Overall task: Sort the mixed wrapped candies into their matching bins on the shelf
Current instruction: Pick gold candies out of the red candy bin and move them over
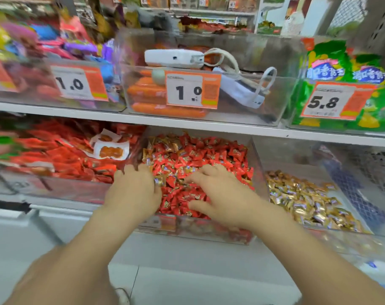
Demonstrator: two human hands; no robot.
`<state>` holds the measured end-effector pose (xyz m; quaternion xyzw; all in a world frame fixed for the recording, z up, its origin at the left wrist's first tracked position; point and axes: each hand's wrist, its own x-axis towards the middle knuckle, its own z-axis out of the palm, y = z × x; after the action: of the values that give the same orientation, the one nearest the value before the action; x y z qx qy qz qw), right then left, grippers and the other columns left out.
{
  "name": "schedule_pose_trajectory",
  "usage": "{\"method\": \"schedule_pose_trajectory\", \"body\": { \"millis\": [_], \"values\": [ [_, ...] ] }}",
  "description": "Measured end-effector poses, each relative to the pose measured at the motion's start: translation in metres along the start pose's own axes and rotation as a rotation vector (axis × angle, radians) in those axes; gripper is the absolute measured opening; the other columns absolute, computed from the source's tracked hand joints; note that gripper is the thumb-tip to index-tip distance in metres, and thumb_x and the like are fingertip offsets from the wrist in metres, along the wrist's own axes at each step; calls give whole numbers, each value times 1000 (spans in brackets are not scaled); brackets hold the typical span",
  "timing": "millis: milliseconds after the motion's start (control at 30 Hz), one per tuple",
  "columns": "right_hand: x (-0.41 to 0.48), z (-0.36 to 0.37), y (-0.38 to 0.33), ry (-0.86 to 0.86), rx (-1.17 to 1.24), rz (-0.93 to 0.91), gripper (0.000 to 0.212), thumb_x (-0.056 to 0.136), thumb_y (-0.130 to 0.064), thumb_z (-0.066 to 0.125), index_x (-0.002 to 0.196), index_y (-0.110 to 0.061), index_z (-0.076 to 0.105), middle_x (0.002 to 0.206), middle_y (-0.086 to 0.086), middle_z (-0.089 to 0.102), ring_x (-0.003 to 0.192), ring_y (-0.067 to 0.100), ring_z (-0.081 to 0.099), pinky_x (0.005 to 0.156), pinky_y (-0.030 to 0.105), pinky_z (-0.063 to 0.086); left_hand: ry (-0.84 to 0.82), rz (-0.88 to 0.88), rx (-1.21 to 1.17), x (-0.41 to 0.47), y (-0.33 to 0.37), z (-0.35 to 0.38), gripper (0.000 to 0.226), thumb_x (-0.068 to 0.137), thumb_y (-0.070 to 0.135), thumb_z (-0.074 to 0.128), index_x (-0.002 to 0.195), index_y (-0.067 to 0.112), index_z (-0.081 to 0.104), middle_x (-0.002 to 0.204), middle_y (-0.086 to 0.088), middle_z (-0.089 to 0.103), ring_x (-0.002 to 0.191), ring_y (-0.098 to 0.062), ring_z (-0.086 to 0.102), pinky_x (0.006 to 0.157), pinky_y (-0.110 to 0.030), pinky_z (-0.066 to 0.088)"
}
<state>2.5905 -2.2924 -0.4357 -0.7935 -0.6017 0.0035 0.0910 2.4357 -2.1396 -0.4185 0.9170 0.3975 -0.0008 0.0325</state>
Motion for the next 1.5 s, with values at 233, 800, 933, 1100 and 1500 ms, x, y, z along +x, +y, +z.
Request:
{"method": "schedule_pose_trajectory", "body": {
  "millis": [233, 800, 933, 1100, 1500],
  "values": [
    [51, 33, -18, -172, 12, -196, 54, 99, -54, 62, 149, -41, 43, 134, 0, 50, 119, 26, 46, 99, 47, 44, -276, 85, -145, 2, -5, -3, 57, 98, 46, 54, 138, 6, 47, 141, -18, 50, 128, -35, 52, 93, -37, 46],
    [48, -4, 12, 90, -100, 33, 39, 104, -45, 58, 143, -47, 55, 141, -2, 47, 130, 26, 37, 106, 48, 36, -273, 295, -530, 43, -8, 0, 75, 88, 32, 84, 152, 26, 45, 135, 1, 55, 93, -11, 61, 73, -22, 49],
    [37, -6, 2, 212, 123, 79, 20, 93, -20, 68, 109, -32, 71, 103, -10, 62, 98, 12, 57, 91, 40, 53, -228, 393, -470, 41, -25, -1, 68, 81, 33, 90, 140, 37, 55, 127, 10, 57, 96, 0, 59, 73, -16, 45],
    [42, 2, -19, 213, 332, 88, 27, 87, -1, 65, 95, -24, 74, 83, -15, 70, 78, 0, 65, 79, 20, 53, -68, 382, -393, 43, -33, 11, 30, 87, 24, 85, 113, 29, 72, 107, 8, 66, 86, 1, 59, 71, -16, 46],
    [69, 14, -7, -260, 126, -12, 88, 83, -10, 81, 156, -36, 39, 157, -7, 47, 144, 18, 44, 116, 43, 44, 20, 327, -295, 54, -27, 21, 45, 91, -8, 61, 126, 20, 55, 124, -3, 54, 108, -24, 58, 88, -41, 55]
  ]
}}
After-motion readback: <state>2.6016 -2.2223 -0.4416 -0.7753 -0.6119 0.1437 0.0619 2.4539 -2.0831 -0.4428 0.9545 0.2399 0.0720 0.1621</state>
